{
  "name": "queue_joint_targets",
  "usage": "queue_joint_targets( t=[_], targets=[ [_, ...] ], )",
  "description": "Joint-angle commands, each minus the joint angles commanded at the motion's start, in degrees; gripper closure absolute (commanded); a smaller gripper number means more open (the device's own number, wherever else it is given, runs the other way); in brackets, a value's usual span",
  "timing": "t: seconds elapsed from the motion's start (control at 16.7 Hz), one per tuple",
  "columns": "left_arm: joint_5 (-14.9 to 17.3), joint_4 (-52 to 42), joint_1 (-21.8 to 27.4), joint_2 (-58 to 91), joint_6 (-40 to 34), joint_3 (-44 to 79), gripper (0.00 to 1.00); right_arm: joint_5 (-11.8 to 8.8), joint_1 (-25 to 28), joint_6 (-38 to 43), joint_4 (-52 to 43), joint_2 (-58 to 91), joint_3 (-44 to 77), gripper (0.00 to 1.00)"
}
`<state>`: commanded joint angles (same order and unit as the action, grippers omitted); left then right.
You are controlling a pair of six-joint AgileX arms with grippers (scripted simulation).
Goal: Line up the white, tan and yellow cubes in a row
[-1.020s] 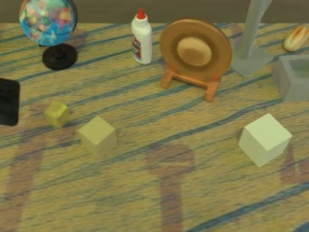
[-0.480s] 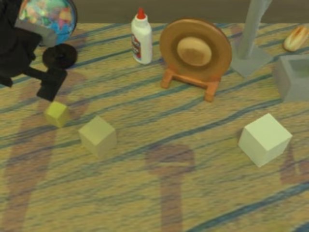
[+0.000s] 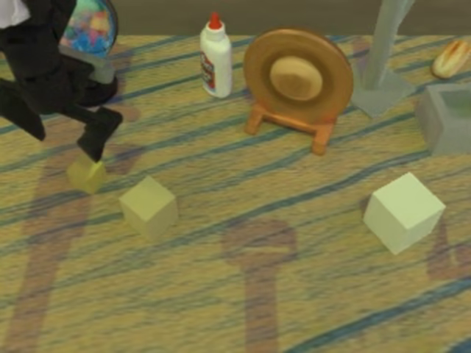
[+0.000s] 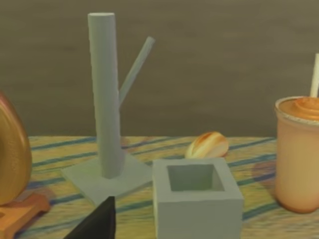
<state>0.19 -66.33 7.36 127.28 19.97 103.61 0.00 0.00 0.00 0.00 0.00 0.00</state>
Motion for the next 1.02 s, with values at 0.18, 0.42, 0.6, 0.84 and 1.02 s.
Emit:
queue_joint_targets(
  t=[0.18,0.42,0.6,0.84,1.02],
  targets=[
    [0.0,0.0,0.0,0.0,0.0,0.0,0.0,0.0,0.0,0.0,0.0,0.0,0.0,0.0],
    [0.0,1.08,-0.21,0.24,0.06,-0.89,0.0,0.0,0.0,0.0,0.0,0.0,0.0,0.0],
    [0.02,6.65,-0.11,2.4,0.14,-4.21,0.0,0.0,0.0,0.0,0.0,0.0,0.0,0.0],
    [0.06,15.45,-0.09,5.91,0.14,-9.22,0.0,0.0,0.0,0.0,0.0,0.0,0.0,0.0],
    [0.07,16.77,-0.08,6.65,0.16,-10.12,0.0,0.0,0.0,0.0,0.0,0.0,0.0,0.0]
  ],
)
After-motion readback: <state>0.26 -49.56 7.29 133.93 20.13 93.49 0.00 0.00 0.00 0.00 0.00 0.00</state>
